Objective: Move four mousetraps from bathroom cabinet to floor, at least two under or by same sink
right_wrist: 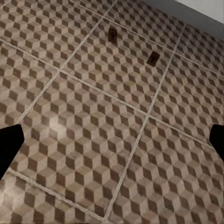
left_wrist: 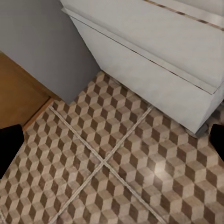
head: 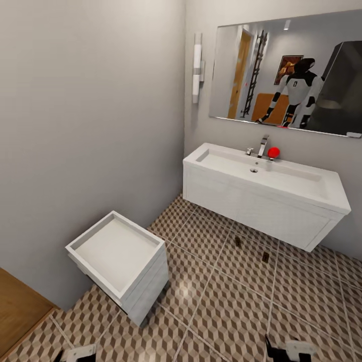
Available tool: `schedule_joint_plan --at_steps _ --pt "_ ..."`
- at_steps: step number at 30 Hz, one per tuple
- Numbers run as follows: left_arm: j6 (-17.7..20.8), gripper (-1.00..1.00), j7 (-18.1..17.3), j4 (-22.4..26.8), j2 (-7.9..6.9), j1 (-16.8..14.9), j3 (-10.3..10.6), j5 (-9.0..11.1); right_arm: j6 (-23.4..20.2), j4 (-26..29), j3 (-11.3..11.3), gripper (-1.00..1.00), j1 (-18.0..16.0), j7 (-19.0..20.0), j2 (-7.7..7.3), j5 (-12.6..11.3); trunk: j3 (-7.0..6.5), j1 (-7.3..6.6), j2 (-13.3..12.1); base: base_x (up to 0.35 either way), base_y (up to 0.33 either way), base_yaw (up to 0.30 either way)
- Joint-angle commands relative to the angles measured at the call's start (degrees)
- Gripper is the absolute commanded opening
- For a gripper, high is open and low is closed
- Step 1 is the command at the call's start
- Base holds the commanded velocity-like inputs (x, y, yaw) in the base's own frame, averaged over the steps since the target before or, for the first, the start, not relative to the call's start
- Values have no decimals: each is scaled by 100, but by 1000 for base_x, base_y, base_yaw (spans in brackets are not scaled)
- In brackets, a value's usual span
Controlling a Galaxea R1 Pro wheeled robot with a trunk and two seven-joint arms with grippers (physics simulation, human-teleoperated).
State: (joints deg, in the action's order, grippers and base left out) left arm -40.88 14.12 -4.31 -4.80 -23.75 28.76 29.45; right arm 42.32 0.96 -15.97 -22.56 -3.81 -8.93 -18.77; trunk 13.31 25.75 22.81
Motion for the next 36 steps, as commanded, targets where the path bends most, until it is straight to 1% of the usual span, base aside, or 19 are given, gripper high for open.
schedule_joint_plan --at_steps 1,3,4,5,6,8,9,12,14,23,28,36 --pt "-17 100 69 -14 4 -7 46 1 1 -3 -49 100 -3 289 -74 -23 10 3 11 0 0 0" --pt "-17 100 90 -12 5 -7 45 2 -4 -5 -51 100 -3 596 -160 -60 10 3 11 0 0 0" --pt "-17 100 103 -11 5 -7 44 4 -9 -6 -53 100 -3 853 -235 -134 10 3 11 0 0 0" --pt "-17 100 107 -10 5 -7 44 9 -12 -6 -53 100 -3 958 -261 -189 10 3 11 0 0 0" --pt "-17 100 118 -9 9 -7 43 48 -18 -7 -55 100 -3 1204 -295 -446 10 3 11 0 0 0" --pt "-17 100 121 -9 11 -7 43 72 -19 -7 -55 100 -3 1266 -276 -537 10 3 11 0 0 0" --pt "-17 100 123 -8 15 -7 43 87 -22 -7 -55 100 -3 1300 -244 -595 10 3 11 0 0 0" --pt "-17 100 119 -8 22 -7 42 105 -27 -8 -55 100 -2 1334 -164 -656 10 3 11 0 0 0" --pt "-17 100 114 -8 32 -7 42 108 -28 -8 -55 100 0 1342 -136 -671 10 3 11 0 0 0" --pt "-17 100 93 -13 88 -7 42 113 -30 -8 -56 100 1 1294 -78 -696 10 3 11 -1 0 16" --pt "-17 100 91 -15 92 -7 42 114 -31 -8 -56 100 3 1163 -57 -698 10 3 11 -111 0 199" --pt "-17 100 91 -17 93 -7 42 114 -31 -8 -56 100 4 1072 -29 -698 10 3 11 -274 0 256"
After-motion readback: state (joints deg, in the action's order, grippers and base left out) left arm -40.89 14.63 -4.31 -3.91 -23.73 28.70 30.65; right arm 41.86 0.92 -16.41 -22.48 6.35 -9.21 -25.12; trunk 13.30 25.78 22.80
